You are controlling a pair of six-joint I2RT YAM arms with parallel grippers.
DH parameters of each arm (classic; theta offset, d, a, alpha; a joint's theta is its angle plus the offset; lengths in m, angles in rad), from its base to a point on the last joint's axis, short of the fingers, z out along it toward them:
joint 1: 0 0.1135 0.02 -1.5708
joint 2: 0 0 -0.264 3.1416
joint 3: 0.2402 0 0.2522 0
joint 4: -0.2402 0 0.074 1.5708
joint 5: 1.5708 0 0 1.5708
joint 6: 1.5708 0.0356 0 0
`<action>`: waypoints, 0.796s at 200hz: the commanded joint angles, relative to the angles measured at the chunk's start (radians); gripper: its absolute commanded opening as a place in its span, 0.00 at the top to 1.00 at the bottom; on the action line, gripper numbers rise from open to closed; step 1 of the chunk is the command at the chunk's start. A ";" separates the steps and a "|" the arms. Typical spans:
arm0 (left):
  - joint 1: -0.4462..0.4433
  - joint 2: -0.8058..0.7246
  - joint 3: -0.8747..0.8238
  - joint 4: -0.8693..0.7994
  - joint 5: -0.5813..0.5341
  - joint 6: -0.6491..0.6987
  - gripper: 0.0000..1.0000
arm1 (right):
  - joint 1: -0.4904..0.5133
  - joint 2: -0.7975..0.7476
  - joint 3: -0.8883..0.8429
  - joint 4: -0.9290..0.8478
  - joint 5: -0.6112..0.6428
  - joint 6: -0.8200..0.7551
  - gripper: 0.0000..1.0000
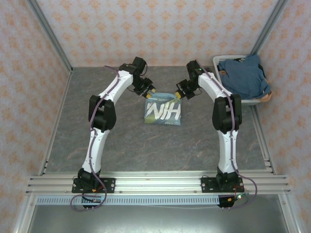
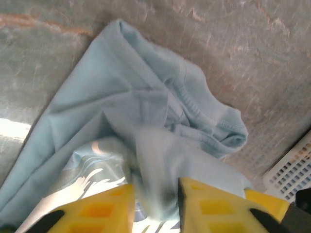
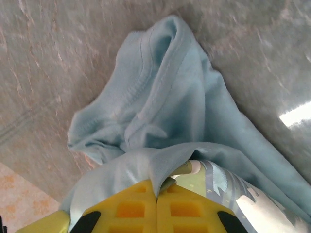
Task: Fold and stack the t-shirts
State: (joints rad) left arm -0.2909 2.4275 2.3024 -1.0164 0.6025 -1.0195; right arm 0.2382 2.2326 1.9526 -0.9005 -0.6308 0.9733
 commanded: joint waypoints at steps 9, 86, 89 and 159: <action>0.023 0.019 0.092 0.047 -0.020 0.070 0.50 | -0.027 0.029 0.045 -0.043 0.050 0.143 0.99; -0.051 -0.461 -0.412 0.173 -0.180 -0.030 0.46 | -0.065 -0.026 0.122 -0.030 0.074 -0.066 0.38; -0.062 -0.481 -0.449 0.185 -0.181 -0.047 0.46 | -0.065 -0.033 0.115 -0.037 0.078 -0.077 0.38; -0.319 -0.747 -1.029 0.611 -0.268 -0.529 0.52 | -0.063 -0.234 -0.244 0.101 -0.018 -0.176 0.73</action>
State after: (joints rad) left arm -0.5705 1.6608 1.3308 -0.5884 0.4210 -1.3602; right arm 0.1738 2.0262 1.7508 -0.8597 -0.5896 0.8421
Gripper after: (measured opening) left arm 0.480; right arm 0.322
